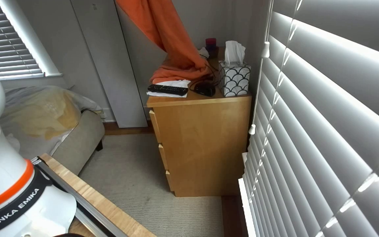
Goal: Move the orange towel forwards
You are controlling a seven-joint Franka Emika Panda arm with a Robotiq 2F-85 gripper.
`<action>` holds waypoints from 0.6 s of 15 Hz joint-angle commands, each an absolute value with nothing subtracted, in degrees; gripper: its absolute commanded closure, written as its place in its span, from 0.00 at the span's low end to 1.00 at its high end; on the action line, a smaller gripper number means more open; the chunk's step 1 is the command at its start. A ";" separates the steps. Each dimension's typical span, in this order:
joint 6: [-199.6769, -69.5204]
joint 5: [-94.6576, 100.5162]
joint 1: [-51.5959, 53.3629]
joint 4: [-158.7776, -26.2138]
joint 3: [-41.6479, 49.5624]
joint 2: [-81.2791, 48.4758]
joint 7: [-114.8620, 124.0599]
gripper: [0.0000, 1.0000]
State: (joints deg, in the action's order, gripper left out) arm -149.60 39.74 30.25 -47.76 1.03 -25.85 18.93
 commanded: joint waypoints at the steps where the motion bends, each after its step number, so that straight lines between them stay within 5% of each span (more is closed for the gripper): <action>1: -154.49 35.69 29.80 -39.81 -1.85 -30.89 17.55 0.99; 6: -161.11 33.05 26.89 -39.00 -2.06 -36.69 19.05 0.99; 9: -153.51 33.82 25.24 -43.05 1.38 -37.54 22.08 0.99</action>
State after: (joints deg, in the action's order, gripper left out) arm -158.02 34.56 26.84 -42.42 -0.10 -35.59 20.09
